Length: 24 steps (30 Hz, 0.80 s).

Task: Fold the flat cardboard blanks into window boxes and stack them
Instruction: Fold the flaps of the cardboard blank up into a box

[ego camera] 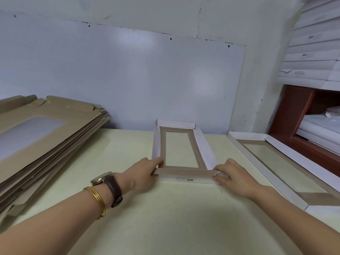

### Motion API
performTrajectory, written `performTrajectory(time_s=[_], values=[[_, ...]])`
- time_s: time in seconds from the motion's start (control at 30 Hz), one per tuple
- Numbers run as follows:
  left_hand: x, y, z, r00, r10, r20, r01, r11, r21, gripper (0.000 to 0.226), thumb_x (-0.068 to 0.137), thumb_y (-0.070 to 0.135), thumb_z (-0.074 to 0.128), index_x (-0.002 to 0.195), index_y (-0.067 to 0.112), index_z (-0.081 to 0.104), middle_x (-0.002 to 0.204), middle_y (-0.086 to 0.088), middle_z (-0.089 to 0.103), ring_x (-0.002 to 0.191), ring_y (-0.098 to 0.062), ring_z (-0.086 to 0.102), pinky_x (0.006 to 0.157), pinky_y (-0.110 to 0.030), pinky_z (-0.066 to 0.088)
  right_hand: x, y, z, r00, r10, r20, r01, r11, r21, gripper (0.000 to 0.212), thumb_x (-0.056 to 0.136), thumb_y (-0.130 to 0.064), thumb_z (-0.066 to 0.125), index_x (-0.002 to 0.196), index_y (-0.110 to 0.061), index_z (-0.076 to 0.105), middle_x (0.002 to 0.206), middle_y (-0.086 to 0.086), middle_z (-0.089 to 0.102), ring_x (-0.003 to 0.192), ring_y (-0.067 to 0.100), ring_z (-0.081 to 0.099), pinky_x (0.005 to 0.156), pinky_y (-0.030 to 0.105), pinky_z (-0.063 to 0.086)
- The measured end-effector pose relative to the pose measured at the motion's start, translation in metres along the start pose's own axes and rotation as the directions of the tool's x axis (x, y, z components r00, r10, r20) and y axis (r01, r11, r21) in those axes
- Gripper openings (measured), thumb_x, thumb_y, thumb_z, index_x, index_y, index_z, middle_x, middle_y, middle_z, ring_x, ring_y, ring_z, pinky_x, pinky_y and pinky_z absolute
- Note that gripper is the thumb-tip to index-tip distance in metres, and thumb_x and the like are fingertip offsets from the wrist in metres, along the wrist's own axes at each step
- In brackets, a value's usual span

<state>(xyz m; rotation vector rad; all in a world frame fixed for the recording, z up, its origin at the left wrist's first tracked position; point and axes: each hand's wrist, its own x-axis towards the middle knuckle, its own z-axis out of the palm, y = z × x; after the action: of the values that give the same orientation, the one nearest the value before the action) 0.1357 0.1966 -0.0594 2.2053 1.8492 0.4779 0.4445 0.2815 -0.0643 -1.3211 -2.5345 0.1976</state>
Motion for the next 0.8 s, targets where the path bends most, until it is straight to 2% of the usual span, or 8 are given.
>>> performTrajectory(time_s=[0.07,0.17,0.27,0.4,0.53,0.6,0.7,0.8], values=[[0.001,0.0,-0.003,1.0,-0.028,-0.003,0.028,0.998,-0.051,0.015,0.092,0.012,0.047,0.095,0.019,0.034,0.078,0.004,0.046,0.076,-0.022,0.042,0.059,-0.025,0.03,0.004,0.0,-0.002,0.999,0.044,0.019,-0.045,0.998,0.051,0.01,0.091,-0.036,0.058,0.101,-0.035,0.061,0.09,-0.003,0.044,0.093,0.006,0.045,0.066,0.016,0.03],[0.005,0.001,-0.006,0.998,-0.057,0.007,0.057,0.997,-0.043,0.014,0.091,0.012,0.052,0.085,0.02,0.042,0.075,0.009,0.046,0.072,-0.015,0.042,0.053,-0.015,0.029,0.009,0.0,-0.006,0.997,0.08,0.016,-0.081,0.989,0.125,0.014,0.087,-0.034,0.066,0.1,-0.034,0.059,0.094,-0.002,0.049,0.091,0.008,0.048,0.068,0.019,0.033],[0.008,0.003,-0.01,0.995,-0.088,0.046,0.09,0.995,-0.043,0.027,0.09,0.014,0.053,0.07,0.026,0.039,0.071,0.01,0.044,0.066,-0.01,0.04,0.052,-0.017,0.026,0.012,0.0,-0.01,0.998,0.062,0.012,-0.064,0.981,0.186,0.014,0.085,-0.029,0.071,0.092,-0.03,0.059,0.087,-0.006,0.056,0.081,0.006,0.049,0.064,0.018,0.034],[0.012,0.002,-0.016,0.984,-0.152,0.09,0.16,0.983,-0.093,0.024,0.089,0.015,0.055,0.068,0.018,0.044,0.071,0.004,0.046,0.066,-0.012,0.041,0.056,-0.023,0.029,0.013,0.001,-0.013,0.997,0.077,0.006,-0.076,0.956,0.283,0.008,0.09,-0.026,0.067,0.094,-0.028,0.061,0.071,-0.013,0.049,0.066,0.004,0.046,0.06,0.012,0.036],[0.015,0.003,-0.018,0.979,-0.192,0.068,0.201,0.968,-0.152,0.018,0.09,0.017,0.058,0.073,0.018,0.05,0.076,0.004,0.05,0.075,-0.016,0.045,0.057,-0.021,0.031,0.017,0.002,-0.007,0.995,0.1,0.013,-0.1,0.961,0.258,0.018,0.094,-0.027,0.059,0.109,-0.024,0.049,0.069,-0.007,0.046,0.065,0.007,0.044,0.056,0.015,0.034],[0.016,0.003,-0.018,0.979,-0.195,0.051,0.201,0.962,-0.186,0.01,0.089,0.016,0.058,0.084,0.017,0.049,0.085,0.001,0.053,0.08,-0.018,0.046,0.059,-0.022,0.033,0.017,0.001,-0.003,0.994,0.109,0.013,-0.109,0.965,0.237,0.026,0.095,-0.03,0.056,0.114,-0.026,0.038,0.073,-0.004,0.044,0.068,0.011,0.045,0.057,0.019,0.031],[0.017,0.002,-0.017,0.98,-0.197,0.036,0.199,0.94,-0.276,0.024,0.09,0.014,0.058,0.103,0.015,0.038,0.099,-0.01,0.057,0.082,-0.024,0.046,0.07,-0.03,0.038,0.016,0.002,0.003,0.995,0.1,0.006,-0.098,0.967,0.233,0.029,0.095,-0.031,0.052,0.105,-0.038,0.025,0.079,0.005,0.045,0.073,0.022,0.046,0.062,0.029,0.034],[0.018,0.001,-0.015,0.987,-0.158,0.035,0.161,0.942,-0.296,0.029,0.091,0.01,0.05,0.103,0.022,0.027,0.083,-0.012,0.051,0.074,-0.026,0.039,0.068,-0.033,0.035,0.017,0.002,0.007,0.995,0.092,0.021,-0.095,0.976,0.197,0.023,0.097,-0.035,0.046,0.095,-0.05,0.028,0.083,0.007,0.045,0.083,0.027,0.045,0.066,0.032,0.035]])
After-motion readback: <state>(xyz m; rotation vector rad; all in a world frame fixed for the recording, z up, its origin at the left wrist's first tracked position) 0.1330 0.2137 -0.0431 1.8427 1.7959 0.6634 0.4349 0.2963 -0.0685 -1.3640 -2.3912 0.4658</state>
